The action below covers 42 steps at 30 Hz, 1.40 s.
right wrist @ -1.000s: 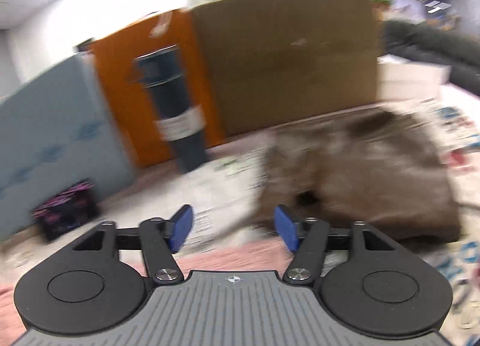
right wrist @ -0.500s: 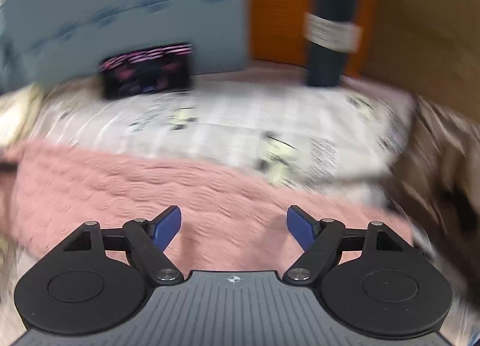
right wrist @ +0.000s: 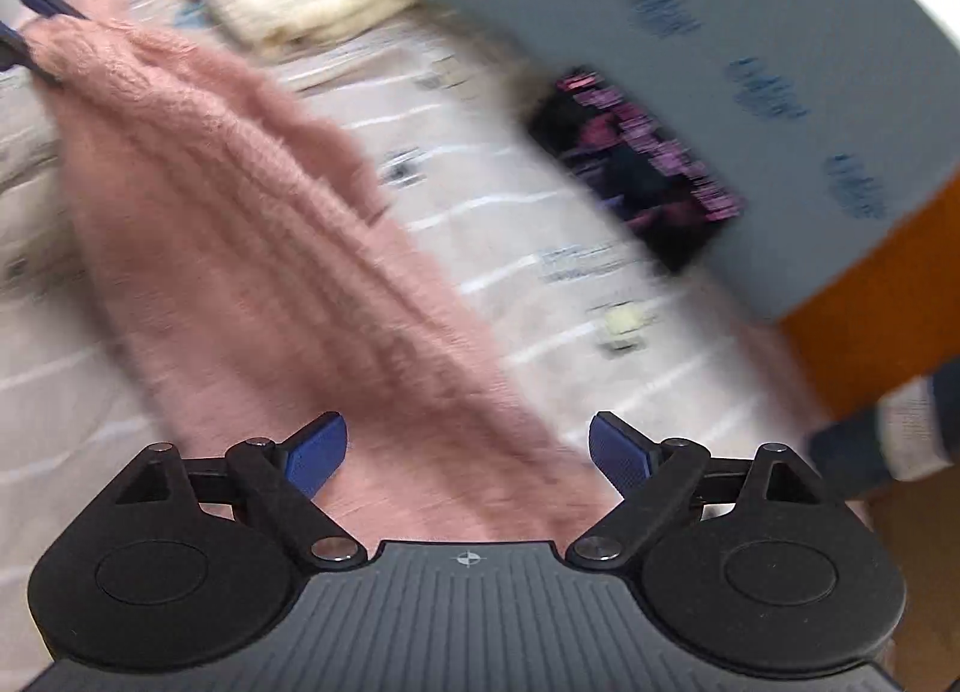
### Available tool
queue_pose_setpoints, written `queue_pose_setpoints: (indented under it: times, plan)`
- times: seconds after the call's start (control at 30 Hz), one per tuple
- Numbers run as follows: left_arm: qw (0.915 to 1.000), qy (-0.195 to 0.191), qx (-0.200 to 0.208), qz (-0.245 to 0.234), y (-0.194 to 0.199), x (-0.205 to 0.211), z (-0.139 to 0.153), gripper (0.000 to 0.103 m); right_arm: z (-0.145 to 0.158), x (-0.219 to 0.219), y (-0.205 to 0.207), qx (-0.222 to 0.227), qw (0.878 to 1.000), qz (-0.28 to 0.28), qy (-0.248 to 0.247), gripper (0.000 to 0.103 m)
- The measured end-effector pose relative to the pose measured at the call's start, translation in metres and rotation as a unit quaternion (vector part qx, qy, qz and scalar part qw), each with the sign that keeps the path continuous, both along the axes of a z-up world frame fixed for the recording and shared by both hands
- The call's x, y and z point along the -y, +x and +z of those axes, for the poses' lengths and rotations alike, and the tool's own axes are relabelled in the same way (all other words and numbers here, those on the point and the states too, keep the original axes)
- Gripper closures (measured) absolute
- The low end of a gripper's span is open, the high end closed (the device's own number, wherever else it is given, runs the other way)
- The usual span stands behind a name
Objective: Fold clothes
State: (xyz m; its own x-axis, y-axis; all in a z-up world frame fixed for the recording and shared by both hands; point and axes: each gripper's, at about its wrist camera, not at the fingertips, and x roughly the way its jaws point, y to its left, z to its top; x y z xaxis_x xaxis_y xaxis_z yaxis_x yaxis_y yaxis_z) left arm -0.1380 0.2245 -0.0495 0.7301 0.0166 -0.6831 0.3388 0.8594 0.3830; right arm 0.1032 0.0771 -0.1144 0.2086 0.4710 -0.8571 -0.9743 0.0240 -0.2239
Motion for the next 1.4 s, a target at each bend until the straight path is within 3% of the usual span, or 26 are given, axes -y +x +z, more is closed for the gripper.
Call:
queue_pose_setpoints:
  times: [0.03, 0.1, 0.13, 0.17, 0.33, 0.47, 0.6, 0.8, 0.83, 0.9, 0.93, 0.97, 1.03, 1.1, 1.2, 1.3, 1.4]
  plan:
    - [1.0, 0.004, -0.003, -0.003, -0.002, 0.002, -0.003, 0.089, -0.001, -0.002, 0.003, -0.02, 1.0, 0.0, -0.014, 0.02]
    - [0.9999, 0.012, -0.008, -0.01, -0.005, 0.004, -0.009, 0.089, -0.001, -0.003, 0.008, -0.041, 0.999, -0.015, -0.032, 0.048]
    - [0.9999, 0.009, -0.008, -0.008, -0.005, 0.004, -0.011, 0.089, 0.001, -0.002, 0.01, -0.043, 0.998, -0.03, -0.036, 0.077]
    - [1.0, 0.003, -0.005, -0.002, -0.007, 0.002, -0.011, 0.089, 0.006, 0.002, 0.013, -0.041, 0.997, -0.049, -0.031, 0.088]
    - [0.9999, 0.003, 0.007, -0.01, -0.02, 0.007, -0.005, 0.089, 0.04, 0.056, -0.011, -0.051, 0.991, -0.114, 0.041, 0.092]
    - [0.9993, -0.007, -0.007, -0.036, -0.036, 0.016, 0.0, 0.089, 0.057, 0.102, -0.061, -0.04, 0.984, -0.159, 0.07, 0.092]
    - [0.9981, -0.023, -0.038, -0.044, -0.05, 0.022, -0.012, 0.089, 0.04, 0.129, -0.104, -0.07, 0.973, -0.208, 0.068, 0.092]
    - [0.9934, -0.031, -0.107, -0.026, -0.062, 0.021, -0.054, 0.09, -0.008, 0.14, -0.128, -0.123, 0.949, -0.283, 0.06, 0.092]
    - [0.9925, -0.034, -0.116, -0.017, -0.064, 0.019, -0.059, 0.09, -0.01, 0.143, -0.128, -0.133, 0.944, -0.294, 0.065, 0.091]
    - [0.9911, -0.044, -0.125, 0.008, -0.068, 0.016, -0.063, 0.088, -0.01, 0.154, -0.125, -0.15, 0.933, -0.316, 0.08, 0.076]
    - [0.9907, -0.052, -0.124, 0.023, -0.072, 0.013, -0.061, 0.086, -0.007, 0.161, -0.123, -0.158, 0.927, -0.328, 0.09, 0.061]
    - [0.9898, -0.062, -0.123, 0.038, -0.076, 0.011, -0.059, 0.084, -0.004, 0.171, -0.119, -0.162, 0.918, -0.347, 0.105, 0.045]
    - [0.9852, -0.095, -0.119, 0.08, -0.081, 0.003, -0.05, 0.081, 0.004, 0.19, -0.109, -0.17, 0.897, -0.385, 0.134, 0.037]
    - [0.9784, -0.129, -0.102, 0.125, -0.084, -0.005, -0.037, 0.063, 0.007, 0.212, -0.093, -0.172, 0.864, -0.444, 0.162, 0.034]
    - [0.9712, -0.164, -0.042, 0.168, -0.075, -0.007, -0.017, 0.048, 0.003, 0.244, -0.067, -0.18, 0.797, -0.537, 0.21, 0.034]
    - [0.9648, -0.192, 0.005, 0.18, -0.052, 0.006, -0.011, 0.039, -0.005, 0.266, -0.047, -0.185, 0.729, -0.612, 0.245, 0.034]
    - [0.9693, -0.183, 0.013, 0.163, -0.018, 0.032, -0.023, 0.039, -0.018, 0.276, -0.03, -0.194, 0.669, -0.666, 0.264, 0.034]
